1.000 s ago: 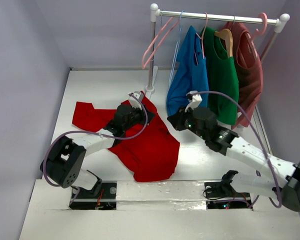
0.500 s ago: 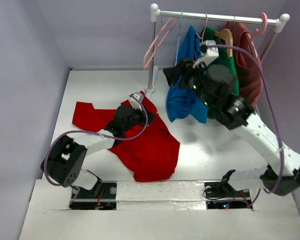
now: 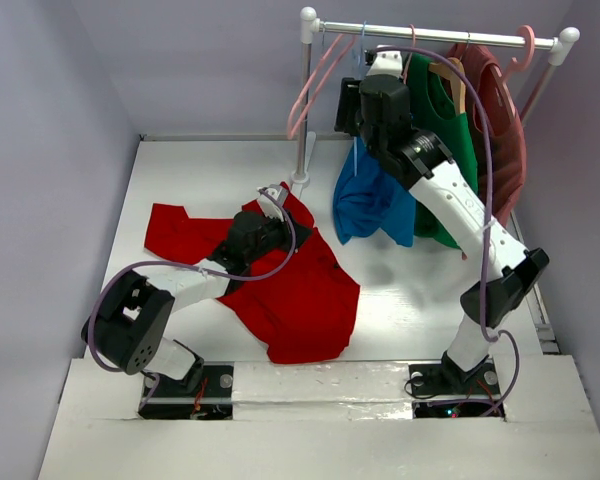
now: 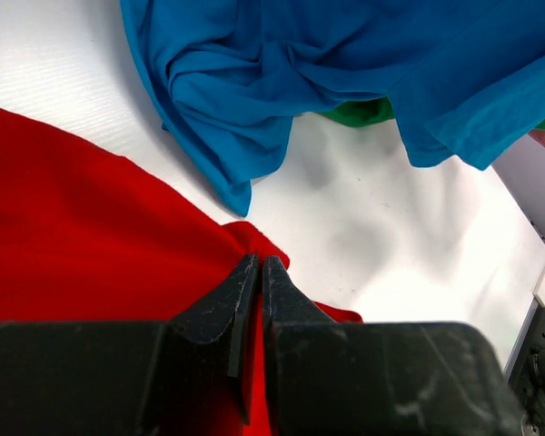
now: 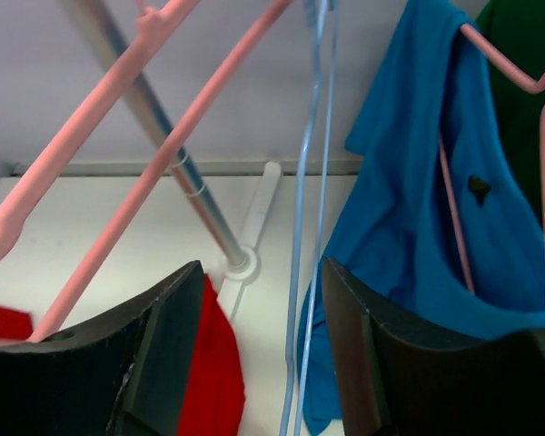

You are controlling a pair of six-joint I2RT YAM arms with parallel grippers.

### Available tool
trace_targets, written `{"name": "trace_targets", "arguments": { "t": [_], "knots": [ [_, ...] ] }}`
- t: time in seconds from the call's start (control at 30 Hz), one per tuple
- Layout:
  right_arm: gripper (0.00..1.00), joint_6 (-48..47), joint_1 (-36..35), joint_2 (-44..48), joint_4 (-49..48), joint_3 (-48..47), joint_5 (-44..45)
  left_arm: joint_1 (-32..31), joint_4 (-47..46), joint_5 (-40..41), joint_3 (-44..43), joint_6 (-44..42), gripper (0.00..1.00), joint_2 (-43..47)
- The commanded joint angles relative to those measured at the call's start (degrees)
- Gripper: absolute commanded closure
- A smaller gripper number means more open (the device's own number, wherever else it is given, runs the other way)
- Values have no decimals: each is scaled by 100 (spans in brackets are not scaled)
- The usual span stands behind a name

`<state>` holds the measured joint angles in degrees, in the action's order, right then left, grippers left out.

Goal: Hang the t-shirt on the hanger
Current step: Pick up the hanger from the clothesline.

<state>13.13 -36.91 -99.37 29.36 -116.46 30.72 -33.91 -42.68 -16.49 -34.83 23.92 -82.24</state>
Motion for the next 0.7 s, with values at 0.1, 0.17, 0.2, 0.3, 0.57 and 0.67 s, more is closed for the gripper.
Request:
{"name": "trace_targets", "arguments": {
  "t": [0.1, 0.17, 0.2, 0.3, 0.57, 0.67],
  "knots": [
    [47, -170, 306, -213, 175, -614, 101, 16, -408, -126, 64, 51, 100, 94],
    [50, -153, 377, -258, 219, -614, 22, 16, -399, -126, 73, 51, 100, 129],
    [57, -135, 447, -284, 236, -606, -30, 16, -408, -144, 81, 60, 100, 146],
    [58, -135, 509, -328, 219, -588, -154, 16, -417, -153, 125, 69, 100, 243],
    [70, -170, 579, -460, 175, -649, -329, 16, -408, -153, 117, 69, 100, 287],
    [73, -196, 579, -495, 184, -676, -347, 16, -399, -170, 108, 69, 100, 278]
  ]
}}
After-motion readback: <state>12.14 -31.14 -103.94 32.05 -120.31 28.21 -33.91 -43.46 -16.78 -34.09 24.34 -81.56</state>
